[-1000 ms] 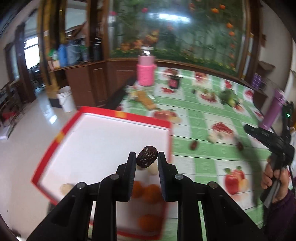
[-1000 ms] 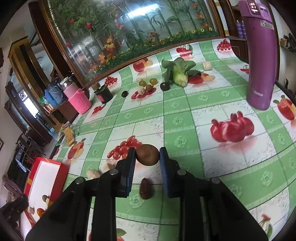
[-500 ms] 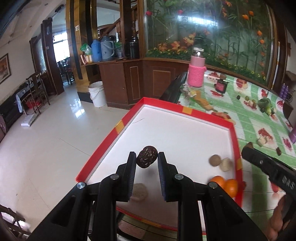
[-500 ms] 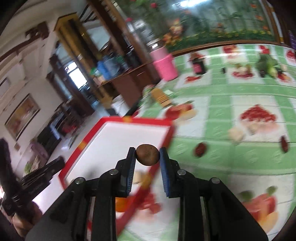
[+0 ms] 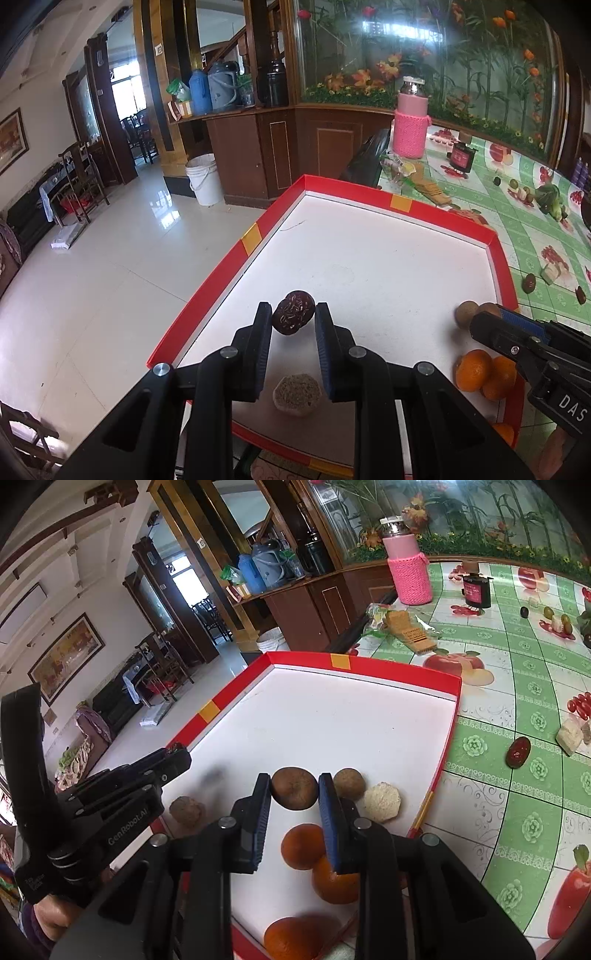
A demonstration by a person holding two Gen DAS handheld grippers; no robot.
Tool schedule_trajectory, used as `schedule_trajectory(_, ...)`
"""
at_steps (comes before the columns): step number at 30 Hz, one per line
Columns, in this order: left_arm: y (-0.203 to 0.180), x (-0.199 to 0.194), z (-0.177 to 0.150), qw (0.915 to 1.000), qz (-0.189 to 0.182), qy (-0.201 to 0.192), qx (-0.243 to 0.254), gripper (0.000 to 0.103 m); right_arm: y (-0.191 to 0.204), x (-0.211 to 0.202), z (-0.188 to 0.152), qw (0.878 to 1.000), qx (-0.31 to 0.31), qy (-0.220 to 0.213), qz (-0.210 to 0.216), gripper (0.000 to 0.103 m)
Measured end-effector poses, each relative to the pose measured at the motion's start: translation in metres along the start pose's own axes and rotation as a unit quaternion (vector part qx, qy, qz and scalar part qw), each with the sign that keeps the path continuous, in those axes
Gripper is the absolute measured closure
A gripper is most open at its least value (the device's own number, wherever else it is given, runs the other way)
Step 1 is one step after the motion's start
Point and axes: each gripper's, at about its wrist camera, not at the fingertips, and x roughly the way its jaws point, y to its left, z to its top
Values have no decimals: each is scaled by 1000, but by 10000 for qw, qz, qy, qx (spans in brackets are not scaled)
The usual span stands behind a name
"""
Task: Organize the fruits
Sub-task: 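Carry the red date and kiwi over the tray with both grippers, then open both grippers to drop the date and kiwi into the tray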
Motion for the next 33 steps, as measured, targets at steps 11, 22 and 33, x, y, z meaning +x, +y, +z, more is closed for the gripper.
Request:
schedule_trajectory(11,-4,7,-4,9999,61,113,36,80,2,1,-2,9998,-135,-2,-145,75)
schedule_trajectory(22,-4,10,-4,9998,108,168,59,80,-5,9,-2,9995,-24,174,-260,74)
schedule_trajectory(33,-6,10,-6,9996,145,206,117,80,-9,12,-2,9991,38,283,-309,74)
